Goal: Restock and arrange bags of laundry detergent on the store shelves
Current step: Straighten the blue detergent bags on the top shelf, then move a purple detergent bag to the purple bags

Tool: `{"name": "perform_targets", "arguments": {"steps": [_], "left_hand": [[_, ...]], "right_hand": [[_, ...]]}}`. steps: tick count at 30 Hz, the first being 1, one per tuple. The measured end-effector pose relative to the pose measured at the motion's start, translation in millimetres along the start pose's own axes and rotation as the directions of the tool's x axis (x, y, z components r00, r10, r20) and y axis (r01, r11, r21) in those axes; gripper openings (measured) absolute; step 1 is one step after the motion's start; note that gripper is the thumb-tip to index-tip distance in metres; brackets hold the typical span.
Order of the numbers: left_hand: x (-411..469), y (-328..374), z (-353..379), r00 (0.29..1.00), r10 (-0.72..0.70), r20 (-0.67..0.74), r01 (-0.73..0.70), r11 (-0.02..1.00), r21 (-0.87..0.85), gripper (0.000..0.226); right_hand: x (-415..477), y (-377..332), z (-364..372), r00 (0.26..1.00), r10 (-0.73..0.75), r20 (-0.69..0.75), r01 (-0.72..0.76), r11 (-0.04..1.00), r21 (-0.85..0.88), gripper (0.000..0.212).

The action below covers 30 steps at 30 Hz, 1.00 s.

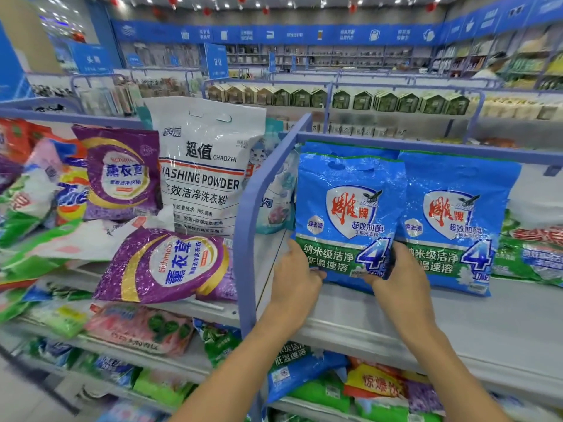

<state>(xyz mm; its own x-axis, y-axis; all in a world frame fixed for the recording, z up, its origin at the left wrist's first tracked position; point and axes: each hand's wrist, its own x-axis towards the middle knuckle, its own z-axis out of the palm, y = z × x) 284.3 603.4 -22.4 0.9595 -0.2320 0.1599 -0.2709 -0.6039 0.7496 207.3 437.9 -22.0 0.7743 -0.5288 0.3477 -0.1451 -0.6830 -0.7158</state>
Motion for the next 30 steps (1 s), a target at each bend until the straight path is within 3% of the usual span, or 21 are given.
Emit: {"name": "perform_targets", "arguments": {"steps": [6, 10, 14, 22, 25, 30], "left_hand": [[-2, 0, -7, 0.996, 0.009, 0.091, -0.025, 0.985, 0.172, 0.074], [-17, -4, -17, 0.988, 0.108, 0.112, -0.133, 0.961, 0.244, 0.07], [-41, -11, -25, 0.975, 0.185, 0.126, -0.215, 0.927, 0.308, 0.051], [-146, -8, -41, 0.961, 0.26, 0.097, -0.277, 0.88, 0.385, 0.061], [-183, -18, -51, 0.962, 0.264, 0.072, -0.271, 0.883, 0.382, 0.059], [-226, -63, -82, 0.997, 0.077, 0.007, -0.074, 0.912, 0.403, 0.066]], "right_hand": [[-6, -1, 0, 0.999, -0.016, 0.046, 0.018, 0.999, -0.047, 0.056], [-23, -5, -15, 0.992, 0.004, 0.122, 0.014, 0.989, -0.147, 0.061], [-54, -8, -40, 0.981, 0.009, 0.193, 0.044, 0.963, -0.267, 0.065], [-139, -1, -87, 0.977, -0.074, 0.202, 0.137, 0.938, -0.318, 0.064], [-170, 1, -90, 0.976, -0.064, 0.206, 0.12, 0.953, -0.276, 0.064], [-211, -10, -70, 0.961, -0.057, 0.27, 0.109, 0.978, -0.18, 0.063]]}}
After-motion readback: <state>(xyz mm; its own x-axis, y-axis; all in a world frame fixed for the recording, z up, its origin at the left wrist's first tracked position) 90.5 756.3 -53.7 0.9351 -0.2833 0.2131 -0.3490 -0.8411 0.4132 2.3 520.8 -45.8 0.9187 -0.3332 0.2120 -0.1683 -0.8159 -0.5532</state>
